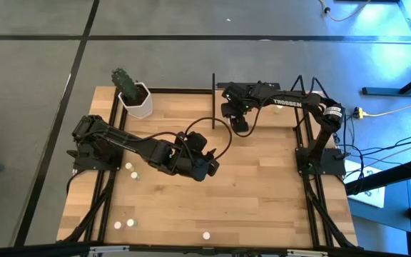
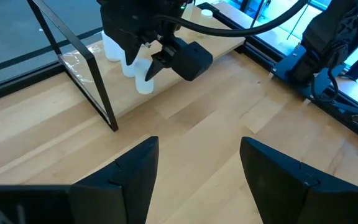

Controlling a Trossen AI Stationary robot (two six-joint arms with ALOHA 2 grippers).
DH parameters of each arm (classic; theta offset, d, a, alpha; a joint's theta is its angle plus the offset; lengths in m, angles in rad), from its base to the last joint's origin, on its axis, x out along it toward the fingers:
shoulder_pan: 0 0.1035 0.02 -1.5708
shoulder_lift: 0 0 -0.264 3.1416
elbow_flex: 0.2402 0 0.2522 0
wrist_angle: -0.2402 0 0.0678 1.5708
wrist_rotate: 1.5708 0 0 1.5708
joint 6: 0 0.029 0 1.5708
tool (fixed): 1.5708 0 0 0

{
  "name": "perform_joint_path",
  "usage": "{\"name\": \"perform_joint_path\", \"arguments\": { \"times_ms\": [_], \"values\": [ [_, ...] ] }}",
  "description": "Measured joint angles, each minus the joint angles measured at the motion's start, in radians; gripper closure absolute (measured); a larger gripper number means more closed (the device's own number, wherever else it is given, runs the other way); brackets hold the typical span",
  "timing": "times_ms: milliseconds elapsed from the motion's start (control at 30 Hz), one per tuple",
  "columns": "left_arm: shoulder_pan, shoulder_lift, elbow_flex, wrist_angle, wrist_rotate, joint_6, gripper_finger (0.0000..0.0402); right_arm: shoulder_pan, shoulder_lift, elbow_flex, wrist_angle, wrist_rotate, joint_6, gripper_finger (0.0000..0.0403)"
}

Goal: Pick and place medicine bottles onto shelf by color
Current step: Put the transparent pill bottle on the shelf aligned with the other transparent pill bottles, then put the right pink pill bottle on the shelf aligned with the other pink pill bottle

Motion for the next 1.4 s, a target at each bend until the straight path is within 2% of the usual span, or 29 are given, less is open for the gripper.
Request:
{"name": "perform_joint_path", "arguments": {
  "times_ms": [400, 700, 967, 1233, 1400],
  "values": [
    [0.0, 0.0, 0.0, -0.003, 0.0, 0.0, 0.0182, 0.002, -0.007, 0.0, -0.016, 0.027, 0.001, 0.0196],
    [0.0, 0.0, 0.0, -0.006, 0.0, 0.0, 0.0182, 0.003, -0.127, 0.024, -0.024, 0.026, 0.003, 0.0196],
    [0.0, 0.0, 0.0, -0.007, 0.0, 0.0, 0.0182, -0.07, -0.167, 0.025, -0.026, 0.022, 0.047, 0.0196],
    [0.001, 0.0, 0.0, -0.049, 0.0, 0.0, 0.0182, -0.132, -0.234, 0.024, -0.104, -0.141, 0.134, 0.0196],
    [-0.006, -0.027, 0.0, -0.105, 0.001, 0.0, 0.0182, -0.089, -0.349, 0.024, -0.198, -0.149, 0.183, 0.0196]
  ]
}}
